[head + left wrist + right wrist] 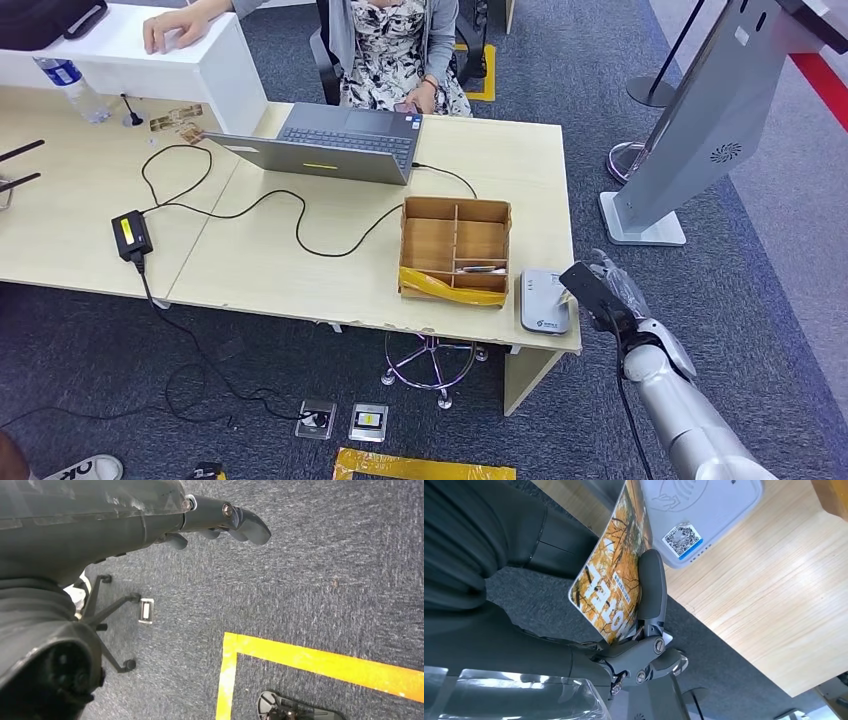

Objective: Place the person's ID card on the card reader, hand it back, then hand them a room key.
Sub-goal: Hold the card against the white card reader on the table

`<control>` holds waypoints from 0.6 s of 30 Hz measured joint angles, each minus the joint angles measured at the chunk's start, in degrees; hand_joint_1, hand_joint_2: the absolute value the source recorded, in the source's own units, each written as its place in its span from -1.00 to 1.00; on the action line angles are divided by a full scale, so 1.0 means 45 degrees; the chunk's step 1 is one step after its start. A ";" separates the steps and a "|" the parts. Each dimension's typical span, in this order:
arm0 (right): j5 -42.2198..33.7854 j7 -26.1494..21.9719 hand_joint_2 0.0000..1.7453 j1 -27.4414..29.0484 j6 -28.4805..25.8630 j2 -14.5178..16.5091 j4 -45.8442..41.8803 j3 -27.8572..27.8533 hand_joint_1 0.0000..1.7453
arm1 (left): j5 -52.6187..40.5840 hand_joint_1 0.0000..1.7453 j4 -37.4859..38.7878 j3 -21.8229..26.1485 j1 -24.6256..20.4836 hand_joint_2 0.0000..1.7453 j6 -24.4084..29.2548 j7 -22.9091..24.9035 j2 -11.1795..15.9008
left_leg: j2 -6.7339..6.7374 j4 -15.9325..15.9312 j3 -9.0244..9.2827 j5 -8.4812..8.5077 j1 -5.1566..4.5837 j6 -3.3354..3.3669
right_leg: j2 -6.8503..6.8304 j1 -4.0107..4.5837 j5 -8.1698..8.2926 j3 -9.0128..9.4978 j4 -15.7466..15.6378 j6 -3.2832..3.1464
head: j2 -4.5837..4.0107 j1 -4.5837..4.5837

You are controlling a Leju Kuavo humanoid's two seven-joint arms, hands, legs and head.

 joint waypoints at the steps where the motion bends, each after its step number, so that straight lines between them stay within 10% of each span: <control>1: -0.0017 0.0009 1.00 0.0029 -0.0023 0.0018 -0.0049 0.0058 1.00 | -0.0024 -1.00 -0.0001 0.0000 -0.0001 -1.00 -0.0005 0.0000 -0.0012 | 0.0002 0.0000 0.0001 0.0000 0.0000 0.0000 | 0.0001 0.0000 0.0000 0.0000 0.0000 0.0000 | 0.0000 0.0000; 18: -0.0564 0.0746 1.00 0.0908 -0.0228 0.0251 -0.1187 0.0963 1.00 | -0.0209 -1.00 -0.0019 0.0000 -0.0009 -1.00 -0.0030 0.0106 -0.0040 | 0.0009 0.0000 0.0016 0.0000 0.0000 0.0000 | 0.0005 0.0000 0.0000 0.0007 -0.0001 0.0000 | 0.0000 0.0000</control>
